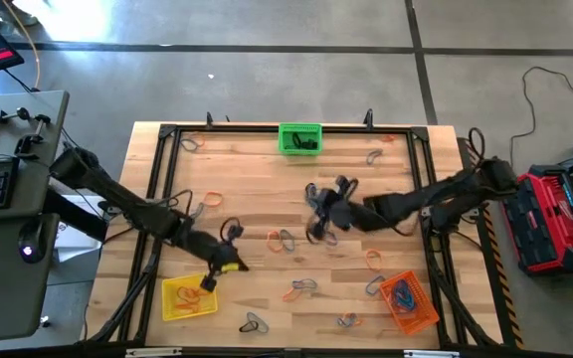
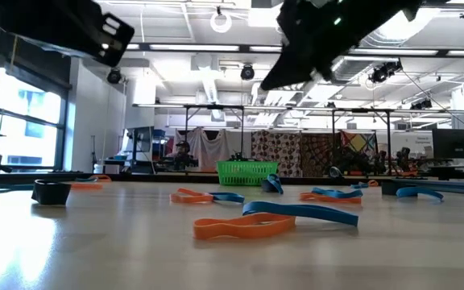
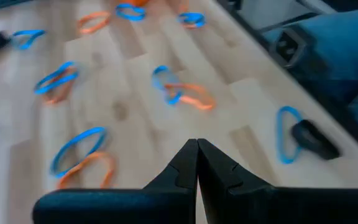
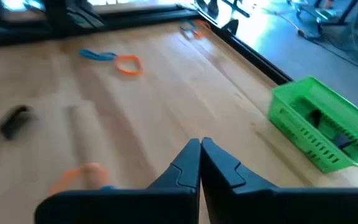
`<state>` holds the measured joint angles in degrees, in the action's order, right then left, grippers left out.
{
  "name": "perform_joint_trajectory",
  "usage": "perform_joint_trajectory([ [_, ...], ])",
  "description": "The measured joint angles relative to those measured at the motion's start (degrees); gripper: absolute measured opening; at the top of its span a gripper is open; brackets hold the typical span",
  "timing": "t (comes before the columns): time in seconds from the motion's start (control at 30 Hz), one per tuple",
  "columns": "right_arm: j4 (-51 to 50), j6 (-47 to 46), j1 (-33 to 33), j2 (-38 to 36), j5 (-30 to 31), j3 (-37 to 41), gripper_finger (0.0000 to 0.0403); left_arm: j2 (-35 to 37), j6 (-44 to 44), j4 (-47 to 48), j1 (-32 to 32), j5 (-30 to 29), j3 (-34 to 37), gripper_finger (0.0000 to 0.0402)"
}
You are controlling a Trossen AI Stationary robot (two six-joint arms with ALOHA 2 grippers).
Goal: Sort rubber bands into baskets
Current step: Put the blue rubber band into the orange bin
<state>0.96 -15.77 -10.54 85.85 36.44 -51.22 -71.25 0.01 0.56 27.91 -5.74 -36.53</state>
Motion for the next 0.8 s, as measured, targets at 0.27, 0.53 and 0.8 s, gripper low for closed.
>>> perform_joint_trajectory([
  [0.27,-2.03,-6.24,-11.26,-0.73,9.10,0.00,0.0000,-8.94,-1.39,0.73,8.32,-1.34,-2.35,0.0001],
  [0.53,-3.13,-8.67,-15.83,-0.72,10.69,0.00,0.0000,-19.05,-2.01,-1.28,11.61,-4.55,-6.31,0.0039],
  [0.8,-3.57,-8.35,-16.25,-0.72,11.33,0.00,0.0000,-26.96,0.59,-1.96,12.06,-2.09,-11.63,0.0105],
])
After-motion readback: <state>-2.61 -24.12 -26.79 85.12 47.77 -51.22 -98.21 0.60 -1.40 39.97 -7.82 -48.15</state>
